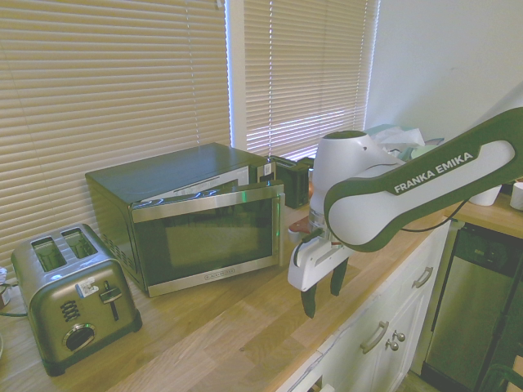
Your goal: Close the microwave
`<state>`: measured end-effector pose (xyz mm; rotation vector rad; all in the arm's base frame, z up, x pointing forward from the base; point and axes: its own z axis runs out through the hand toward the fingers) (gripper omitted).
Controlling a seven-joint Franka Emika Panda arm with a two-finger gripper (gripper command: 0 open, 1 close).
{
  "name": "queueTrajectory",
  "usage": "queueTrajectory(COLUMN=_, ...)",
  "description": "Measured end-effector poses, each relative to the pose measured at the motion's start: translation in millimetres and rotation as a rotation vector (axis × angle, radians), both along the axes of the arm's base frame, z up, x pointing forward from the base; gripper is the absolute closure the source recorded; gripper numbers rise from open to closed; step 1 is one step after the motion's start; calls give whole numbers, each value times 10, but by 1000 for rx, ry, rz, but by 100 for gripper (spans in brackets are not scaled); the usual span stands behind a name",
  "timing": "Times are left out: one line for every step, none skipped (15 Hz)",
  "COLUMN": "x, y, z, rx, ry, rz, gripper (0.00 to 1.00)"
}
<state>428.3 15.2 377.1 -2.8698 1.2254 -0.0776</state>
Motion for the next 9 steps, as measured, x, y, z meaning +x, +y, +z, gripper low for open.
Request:
queueTrajectory(x=-3, y=-1, z=-4, rx=0, ry=3, rz=0, gripper=0)
queueTrajectory(x=-5, y=-3, z=0, rx=-1, ry=3, rz=0, gripper=0)
queueTrajectory(x=0, y=-2, z=34, rx=1, ry=-11, rz=0, gripper=0)
queueTrajectory(x=11, y=3, z=96, rx=6, ry=-38, rz=1, gripper=0)
queueTrajectory(x=23, y=8, z=162, rx=11, ry=-67, rz=4, gripper=0)
queueTrajectory(x=39, y=13, z=210, rx=12, ry=-92, rz=9, gripper=0)
queueTrajectory(x=64, y=15, z=237, rx=12, ry=-115, rz=10, gripper=0)
queueTrajectory(x=91, y=23, z=260, rx=12, ry=-133, rz=12, gripper=0)
queueTrajectory(x=126, y=42, z=293, rx=11, ry=-150, rz=17, gripper=0)
